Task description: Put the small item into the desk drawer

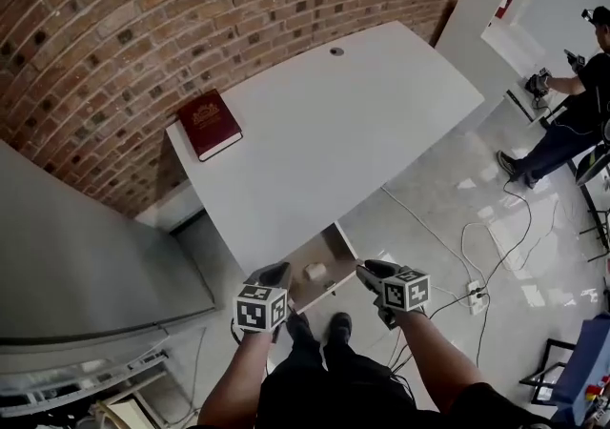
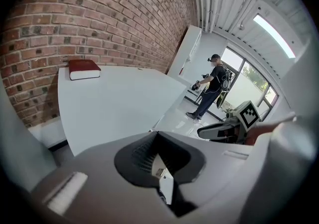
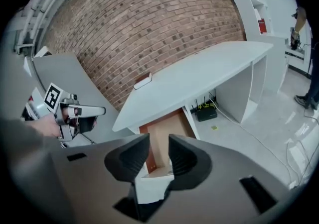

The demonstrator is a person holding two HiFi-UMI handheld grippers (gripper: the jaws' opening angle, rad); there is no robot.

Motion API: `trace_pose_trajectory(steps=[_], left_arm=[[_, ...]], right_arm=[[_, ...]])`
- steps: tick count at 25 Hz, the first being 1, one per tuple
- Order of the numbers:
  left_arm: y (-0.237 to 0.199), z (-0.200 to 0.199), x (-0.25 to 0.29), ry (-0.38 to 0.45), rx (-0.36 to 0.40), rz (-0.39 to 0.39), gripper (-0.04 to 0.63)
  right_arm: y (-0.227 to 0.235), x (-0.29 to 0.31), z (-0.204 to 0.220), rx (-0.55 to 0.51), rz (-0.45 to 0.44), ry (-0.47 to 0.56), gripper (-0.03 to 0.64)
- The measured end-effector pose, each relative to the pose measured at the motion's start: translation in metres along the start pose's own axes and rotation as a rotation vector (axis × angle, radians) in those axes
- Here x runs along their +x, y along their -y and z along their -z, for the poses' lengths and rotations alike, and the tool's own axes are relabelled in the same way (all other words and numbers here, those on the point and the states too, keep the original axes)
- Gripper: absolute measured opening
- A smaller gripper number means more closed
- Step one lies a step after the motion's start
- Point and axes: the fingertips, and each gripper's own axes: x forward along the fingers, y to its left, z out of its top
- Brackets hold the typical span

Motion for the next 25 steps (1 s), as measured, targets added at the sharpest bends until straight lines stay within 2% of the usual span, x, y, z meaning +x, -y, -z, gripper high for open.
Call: trace_pose_trajectory(steps=[12,20,25], left_arm=[[0.015,-0.041,-0.038,0.052,0.087,0.064,0.011],[0.008,-0.055,-0.058,0.103,0.087,0.068,0.011],[0.006,-0.061,-0.067,0.128,0.084,0.043,0.011]], right_arm=[[-0.069,-0.031,-0.057,-0.082,-0.047,0.102,0.107],[-0.105,-0.039,-0.067,-0.109,-0.075,0.131,0.087],[-0.124,-0.04,-0.081,-0.149,-0.141,0.16,0.075]])
